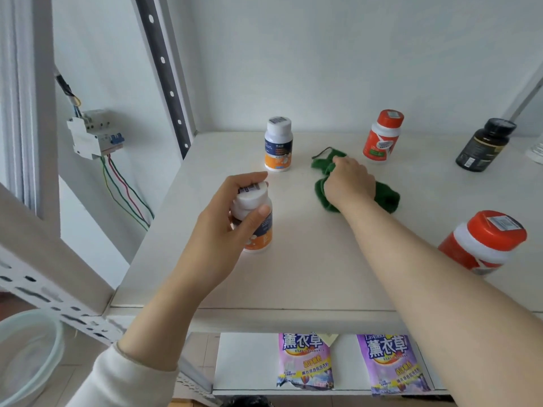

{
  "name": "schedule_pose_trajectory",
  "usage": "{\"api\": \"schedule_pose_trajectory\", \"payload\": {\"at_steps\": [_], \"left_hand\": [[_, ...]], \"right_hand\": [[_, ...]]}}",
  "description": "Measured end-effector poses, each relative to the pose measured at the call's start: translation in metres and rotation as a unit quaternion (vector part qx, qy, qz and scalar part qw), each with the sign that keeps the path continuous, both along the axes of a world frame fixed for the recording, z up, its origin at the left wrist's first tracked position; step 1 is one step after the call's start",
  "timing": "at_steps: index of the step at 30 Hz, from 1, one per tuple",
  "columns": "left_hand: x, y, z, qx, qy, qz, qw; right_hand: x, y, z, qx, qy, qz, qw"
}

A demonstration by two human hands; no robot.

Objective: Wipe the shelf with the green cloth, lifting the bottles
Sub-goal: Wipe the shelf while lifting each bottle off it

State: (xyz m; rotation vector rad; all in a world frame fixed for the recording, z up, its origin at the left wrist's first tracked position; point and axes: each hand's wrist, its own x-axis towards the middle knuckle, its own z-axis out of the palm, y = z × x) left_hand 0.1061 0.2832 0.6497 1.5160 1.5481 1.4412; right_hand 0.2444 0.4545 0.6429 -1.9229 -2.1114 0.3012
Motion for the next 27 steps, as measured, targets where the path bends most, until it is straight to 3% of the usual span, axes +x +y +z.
{"api": "schedule_pose_trajectory", "payload": {"at_steps": [3,9,16,22,27], "left_hand": [[-0.004,0.004,-0.002,-0.002,0.001,-0.011,1.000],[-0.005,0.010,-0.007,0.011,-0.004,-0.031,0.999],[-0.005,0.010,-0.008,0.014,-0.005,-0.037,0.999],[-0.001,0.008,-0.007,0.011,-0.008,-0.041,0.999],[0.003,0.003,-0.004,0.012,-0.013,-0.047,0.999]], "right_hand": [[-0.019,0.037,-0.002,-0.004,-0.021,-0.013,1.000],[-0.018,0.055,0.006,-0.037,-0.004,0.084,0.996],[0.019,-0.026,-0.002,-0.016,0.074,0.238,0.968],[0.057,-0.114,-0.008,-0.022,0.129,0.363,0.923],[0.067,-0.128,-0.005,-0.027,0.157,0.346,0.925]]}}
